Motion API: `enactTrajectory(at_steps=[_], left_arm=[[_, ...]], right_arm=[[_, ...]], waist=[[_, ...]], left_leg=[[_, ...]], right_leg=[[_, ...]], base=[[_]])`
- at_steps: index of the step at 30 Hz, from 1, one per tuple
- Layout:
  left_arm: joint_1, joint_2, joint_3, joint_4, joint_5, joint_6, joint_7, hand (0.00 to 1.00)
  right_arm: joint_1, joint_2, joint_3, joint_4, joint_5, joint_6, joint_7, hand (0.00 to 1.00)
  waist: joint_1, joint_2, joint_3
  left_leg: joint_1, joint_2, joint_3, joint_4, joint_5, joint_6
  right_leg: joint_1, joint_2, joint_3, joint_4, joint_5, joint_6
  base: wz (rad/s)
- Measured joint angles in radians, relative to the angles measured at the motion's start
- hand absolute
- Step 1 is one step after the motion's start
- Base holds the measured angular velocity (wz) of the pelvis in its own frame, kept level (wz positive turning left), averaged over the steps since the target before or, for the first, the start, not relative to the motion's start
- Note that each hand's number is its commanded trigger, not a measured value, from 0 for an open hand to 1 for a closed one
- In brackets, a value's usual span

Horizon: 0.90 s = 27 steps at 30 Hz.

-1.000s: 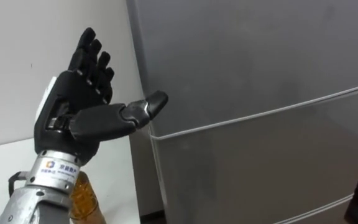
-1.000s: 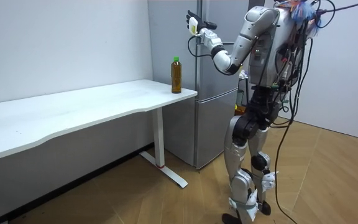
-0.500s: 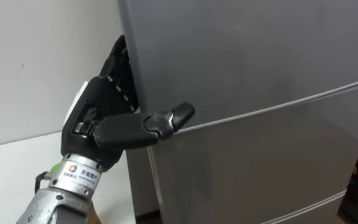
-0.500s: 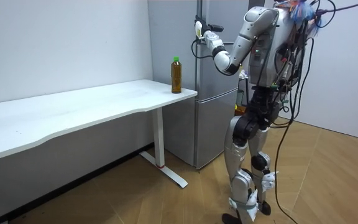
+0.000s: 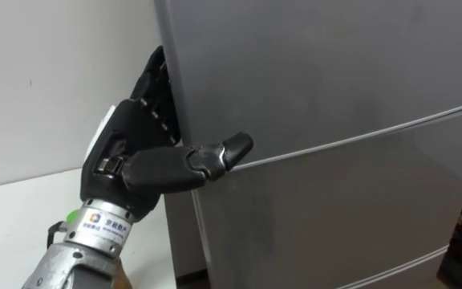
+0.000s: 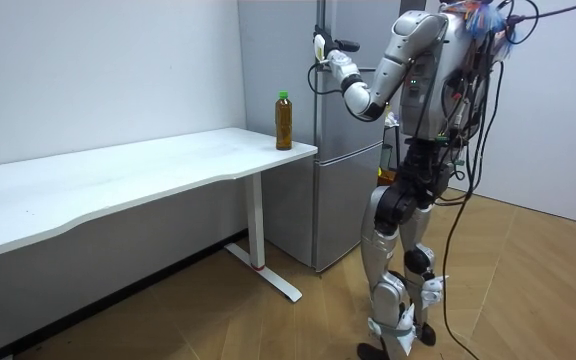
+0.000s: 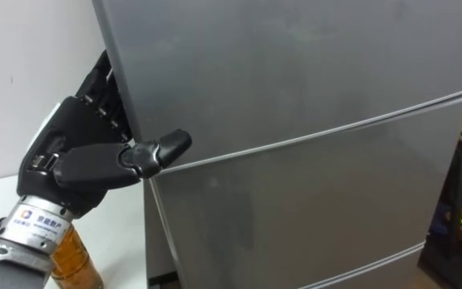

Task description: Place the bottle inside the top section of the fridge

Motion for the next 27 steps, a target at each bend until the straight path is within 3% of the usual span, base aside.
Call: enactTrajectory(at_steps=[6, 7, 8, 11, 12, 13, 20, 23, 27], left_arm=[[0.0, 0.0, 0.0, 0.001, 0.0, -0.011, -0.019, 0.0], [0.0, 0.0, 0.0, 0.01, 0.0, -0.021, -0.03, 0.14], [0.0, 0.0, 0.0, 0.013, 0.0, -0.024, -0.034, 0.49], [0.0, 0.0, -0.002, 0.022, 0.0, -0.03, -0.047, 0.73], [0.0, 0.0, -0.002, 0.023, 0.001, -0.032, -0.047, 0.87], [0.0, -0.002, 0.006, 0.029, 0.001, -0.034, -0.045, 0.93], [0.0, -0.016, 0.009, 0.039, 0.0, -0.044, -0.04, 0.98], [0.001, -0.046, 0.003, 0.043, -0.009, -0.037, -0.035, 0.98], [0.001, -0.045, 0.005, 0.043, 0.003, -0.039, -0.032, 0.95]], right_arm=[[-0.01, -0.003, 0.016, 0.005, 0.0, -0.001, 0.0, 0.0], [-0.01, -0.004, 0.016, 0.005, 0.0, -0.001, 0.001, 0.0], [-0.01, -0.004, 0.017, 0.005, 0.0, -0.001, 0.001, 0.0], [-0.01, -0.005, 0.018, 0.004, 0.0, -0.001, 0.002, 0.0], [-0.01, -0.006, 0.02, 0.003, 0.0, 0.0, 0.003, 0.0], [-0.01, -0.006, 0.02, 0.003, 0.0, 0.0, 0.004, 0.0], [-0.012, -0.019, 0.051, -0.001, 0.004, -0.003, 0.003, 0.0], [-0.015, -0.022, 0.058, -0.001, 0.003, -0.005, 0.0, 0.0], [-0.014, -0.026, 0.059, -0.001, 0.004, -0.004, 0.001, 0.0]], waist=[[0.002, -0.002, 0.0013], [0.002, -0.002, 0.0011], [0.002, -0.002, 0.0011], [0.002, -0.002, 0.001], [0.004, -0.002, 0.001], [0.006, -0.002, 0.0009], [0.006, 0.006, -0.0045], [0.007, 0.009, -0.0064], [0.009, 0.018, -0.0064]], left_leg=[[-0.007, 0.0, 0.0, 0.001, 0.0, 0.0], [-0.01, 0.0, 0.0, 0.002, 0.0, 0.0], [-0.012, 0.0, 0.0, 0.003, 0.0, 0.0], [-0.013, 0.0, 0.0, 0.004, 0.0, 0.0], [-0.014, 0.0, 0.0, 0.006, 0.0, 0.0], [-0.016, 0.0, 0.0, 0.008, 0.0, 0.0], [-0.034, -0.002, -0.01, 0.013, 0.0, 0.0], [-0.035, -0.004, -0.023, 0.013, 0.0, 0.0], [-0.035, -0.004, -0.025, 0.013, 0.0, 0.0]], right_leg=[[-0.013, 0.0, -0.001, 0.0, 0.0, 0.0], [-0.015, 0.0, -0.002, 0.001, 0.0, 0.0], [-0.015, -0.001, -0.002, 0.001, 0.0, 0.0], [-0.018, -0.001, -0.002, 0.001, 0.0, 0.0], [-0.018, -0.001, -0.002, 0.001, 0.0, 0.0], [-0.019, -0.001, -0.002, 0.001, 0.0, 0.0], [-0.02, -0.005, -0.018, 0.001, 0.002, 0.002], [-0.015, -0.006, -0.028, 0.001, 0.003, 0.002], [-0.014, -0.006, -0.029, 0.001, 0.003, 0.002]], base=[[0.0], [0.0], [0.0], [0.0], [0.0], [0.0], [0.08], [0.13], [0.01]])
